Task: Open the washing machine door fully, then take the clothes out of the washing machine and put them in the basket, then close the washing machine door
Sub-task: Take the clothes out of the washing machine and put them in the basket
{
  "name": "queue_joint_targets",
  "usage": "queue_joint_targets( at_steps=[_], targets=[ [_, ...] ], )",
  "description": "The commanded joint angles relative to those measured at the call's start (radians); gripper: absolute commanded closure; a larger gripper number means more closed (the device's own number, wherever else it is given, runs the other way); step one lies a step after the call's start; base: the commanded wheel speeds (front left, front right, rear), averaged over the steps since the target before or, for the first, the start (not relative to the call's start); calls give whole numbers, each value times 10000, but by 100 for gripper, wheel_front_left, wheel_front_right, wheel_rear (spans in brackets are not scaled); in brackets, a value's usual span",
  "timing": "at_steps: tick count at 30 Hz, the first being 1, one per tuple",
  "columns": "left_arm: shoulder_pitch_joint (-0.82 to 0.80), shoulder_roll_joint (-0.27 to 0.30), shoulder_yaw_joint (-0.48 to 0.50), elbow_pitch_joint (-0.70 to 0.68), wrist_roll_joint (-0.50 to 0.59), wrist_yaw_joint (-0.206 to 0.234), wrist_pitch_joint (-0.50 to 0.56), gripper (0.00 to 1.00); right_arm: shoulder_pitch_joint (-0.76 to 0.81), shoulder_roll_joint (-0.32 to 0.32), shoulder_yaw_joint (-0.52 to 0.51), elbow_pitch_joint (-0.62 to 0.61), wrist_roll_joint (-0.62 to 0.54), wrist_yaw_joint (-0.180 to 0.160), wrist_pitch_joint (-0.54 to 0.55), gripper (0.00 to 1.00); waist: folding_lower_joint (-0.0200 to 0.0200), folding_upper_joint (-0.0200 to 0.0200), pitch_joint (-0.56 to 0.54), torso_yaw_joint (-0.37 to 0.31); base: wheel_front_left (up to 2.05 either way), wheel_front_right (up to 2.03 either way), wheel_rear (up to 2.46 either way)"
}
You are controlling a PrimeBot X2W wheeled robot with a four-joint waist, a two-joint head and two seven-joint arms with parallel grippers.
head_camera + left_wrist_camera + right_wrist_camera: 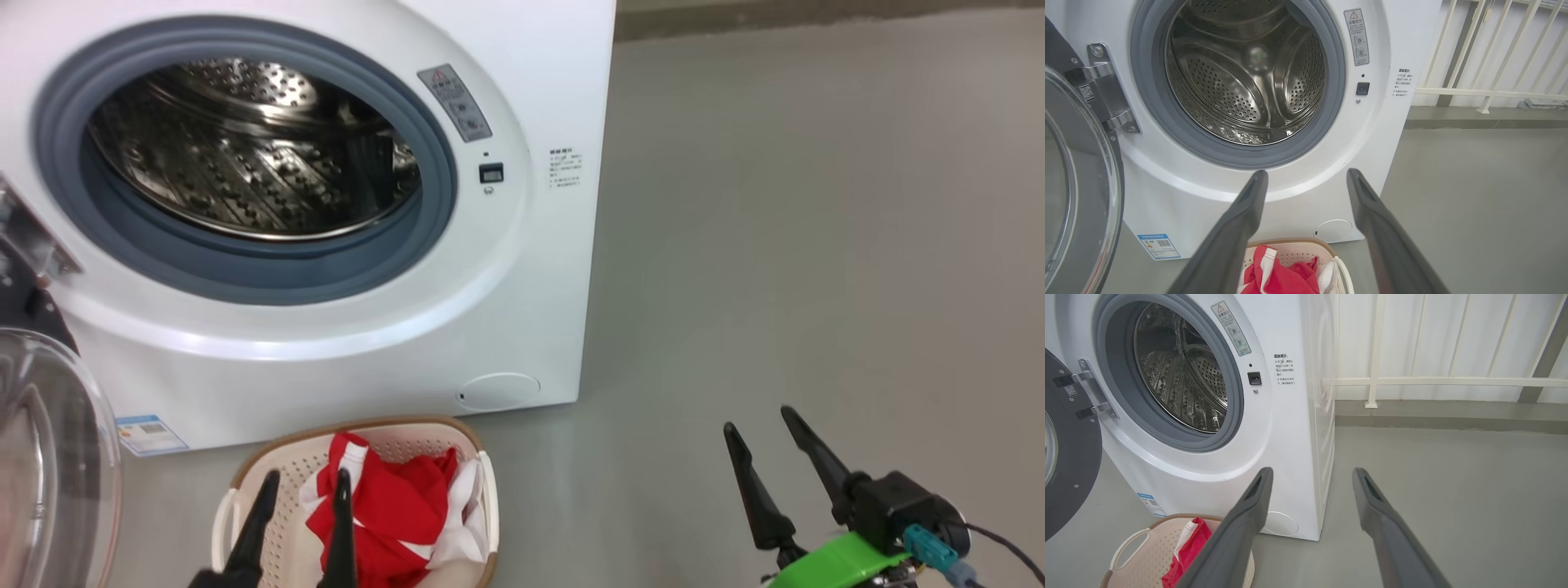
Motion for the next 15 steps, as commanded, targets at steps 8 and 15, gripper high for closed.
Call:
queue_joint_targets(
  at_steps=[8, 15],
  targets=[
    [797, 172, 181, -1163, 258, 302, 361, 0, 323, -43, -1, -297, -146, 62, -53, 0, 0, -1, -465, 122, 0, 0, 0],
    [1166, 218, 25, -1385, 293, 362, 533, 0, 548, -43, -118, -393, -230, 62, 33, 0, 0, -1, -675, 143, 0, 0, 0]
  ],
)
